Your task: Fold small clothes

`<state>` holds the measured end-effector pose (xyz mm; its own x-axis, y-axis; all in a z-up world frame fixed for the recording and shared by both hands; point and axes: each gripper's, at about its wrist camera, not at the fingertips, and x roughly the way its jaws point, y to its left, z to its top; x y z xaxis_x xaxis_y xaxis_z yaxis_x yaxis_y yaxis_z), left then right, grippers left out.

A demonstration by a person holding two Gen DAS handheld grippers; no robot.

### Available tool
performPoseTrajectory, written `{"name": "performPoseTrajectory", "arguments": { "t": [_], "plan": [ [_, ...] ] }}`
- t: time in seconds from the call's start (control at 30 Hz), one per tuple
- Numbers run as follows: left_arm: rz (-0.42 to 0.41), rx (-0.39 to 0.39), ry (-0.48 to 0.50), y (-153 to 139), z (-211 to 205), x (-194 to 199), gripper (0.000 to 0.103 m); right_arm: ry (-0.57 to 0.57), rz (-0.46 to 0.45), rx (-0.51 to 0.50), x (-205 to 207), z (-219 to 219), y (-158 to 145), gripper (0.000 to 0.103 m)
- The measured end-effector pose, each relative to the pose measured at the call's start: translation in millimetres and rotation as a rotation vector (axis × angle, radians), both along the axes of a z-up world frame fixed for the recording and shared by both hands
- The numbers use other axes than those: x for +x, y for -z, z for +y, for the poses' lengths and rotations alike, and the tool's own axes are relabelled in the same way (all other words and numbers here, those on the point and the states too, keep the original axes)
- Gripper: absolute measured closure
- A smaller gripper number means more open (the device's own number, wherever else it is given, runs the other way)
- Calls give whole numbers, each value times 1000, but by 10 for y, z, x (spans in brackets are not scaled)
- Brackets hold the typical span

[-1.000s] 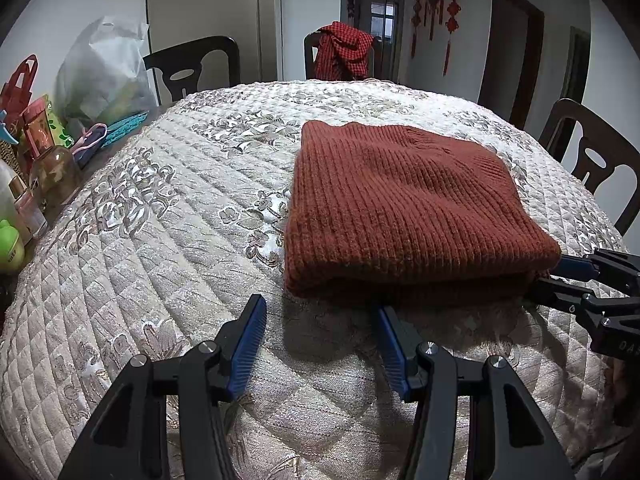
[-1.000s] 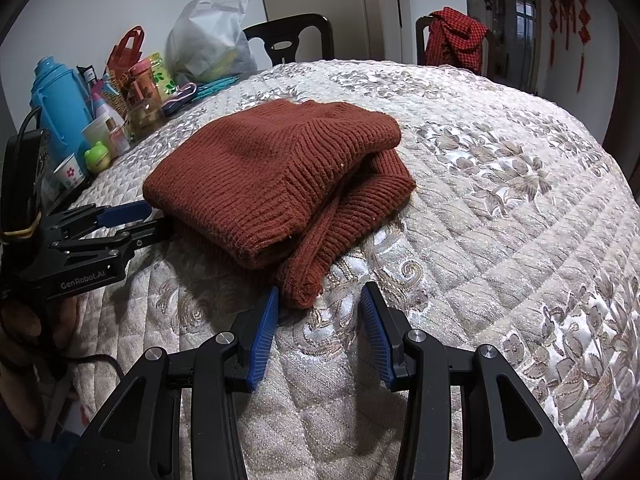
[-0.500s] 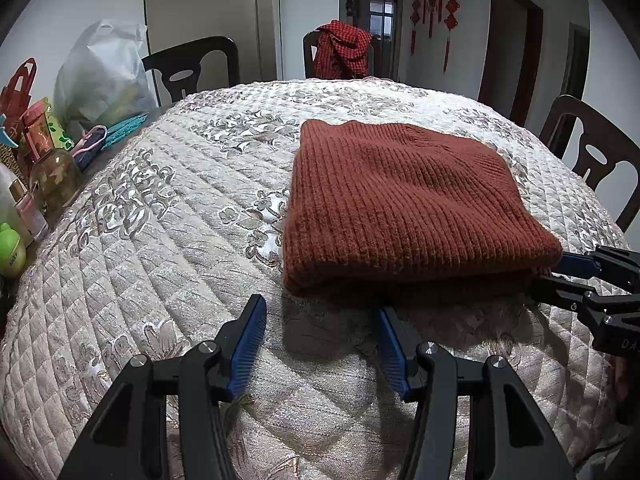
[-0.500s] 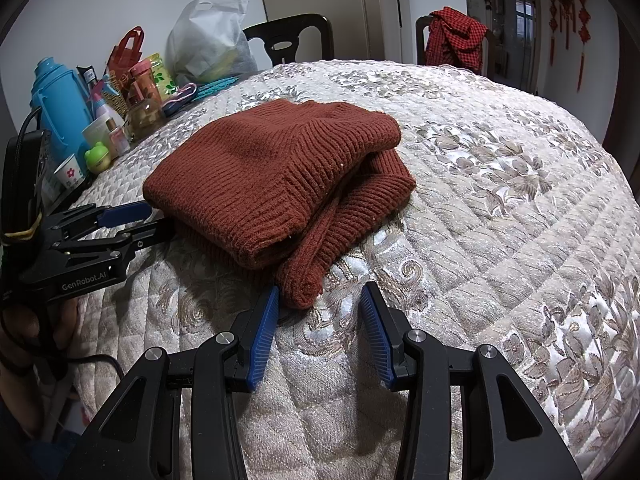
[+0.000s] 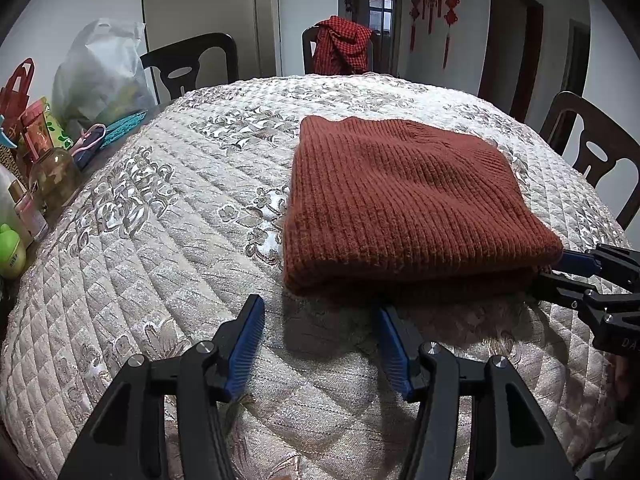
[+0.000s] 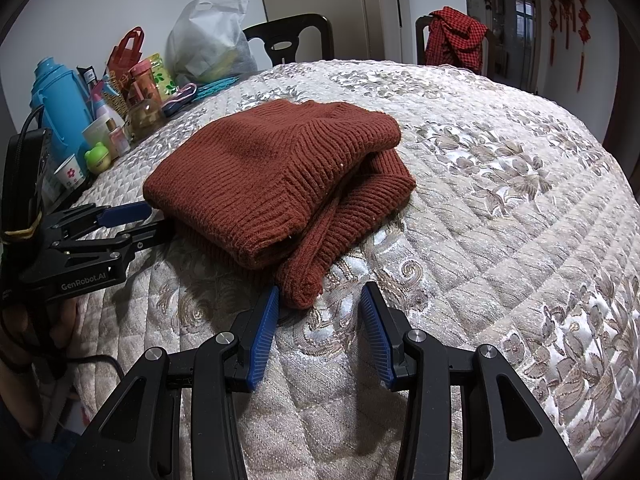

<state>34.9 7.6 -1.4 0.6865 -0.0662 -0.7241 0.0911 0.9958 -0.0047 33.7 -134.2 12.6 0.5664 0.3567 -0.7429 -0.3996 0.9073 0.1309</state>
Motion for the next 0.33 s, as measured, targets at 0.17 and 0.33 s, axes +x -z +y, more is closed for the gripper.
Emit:
{"name": "performPoseTrajectory", "arguments": {
  "t": [0.17,0.33],
  "plan": [
    [2,31,9,-5,-28,13,44,0,1,2,0,-4,-1,60],
    [6,17,11,4,-11,28,44,0,0,1,2,-6,2,60]
  ]
}}
